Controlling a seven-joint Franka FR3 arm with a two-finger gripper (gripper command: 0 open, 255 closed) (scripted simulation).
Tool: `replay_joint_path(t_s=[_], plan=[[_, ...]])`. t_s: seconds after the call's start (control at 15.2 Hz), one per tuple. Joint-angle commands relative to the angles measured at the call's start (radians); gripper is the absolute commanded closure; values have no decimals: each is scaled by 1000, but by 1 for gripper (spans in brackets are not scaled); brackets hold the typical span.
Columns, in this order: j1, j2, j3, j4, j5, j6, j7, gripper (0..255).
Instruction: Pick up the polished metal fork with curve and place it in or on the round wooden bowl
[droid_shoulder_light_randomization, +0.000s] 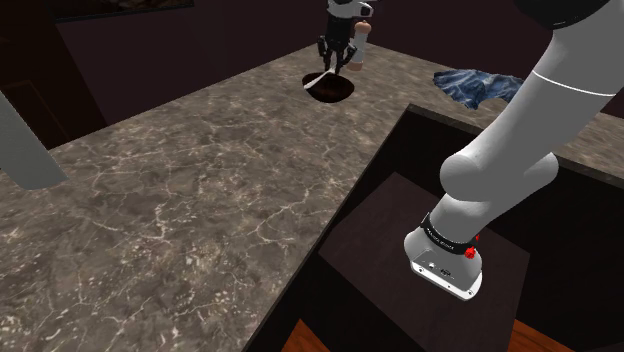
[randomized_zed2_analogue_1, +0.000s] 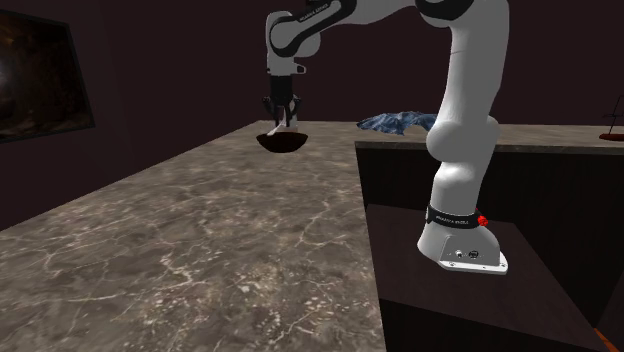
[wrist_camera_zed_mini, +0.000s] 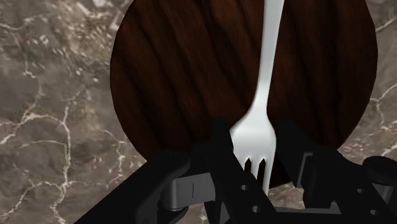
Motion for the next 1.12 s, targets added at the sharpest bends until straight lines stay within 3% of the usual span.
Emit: replay_joint_path(t_s=[0.0, 0.33, 0.79, 0.86, 1.06], plan=[[-1, 5, -1, -22, -2, 27, 1, 255], [0, 22, -1, -68, -11, 89, 9, 255], [0, 22, -1, -68, -11, 89, 9, 255], [0, 22, -1, -68, -11, 89, 9, 0], [0, 22, -1, -68, -11, 89, 9, 0]])
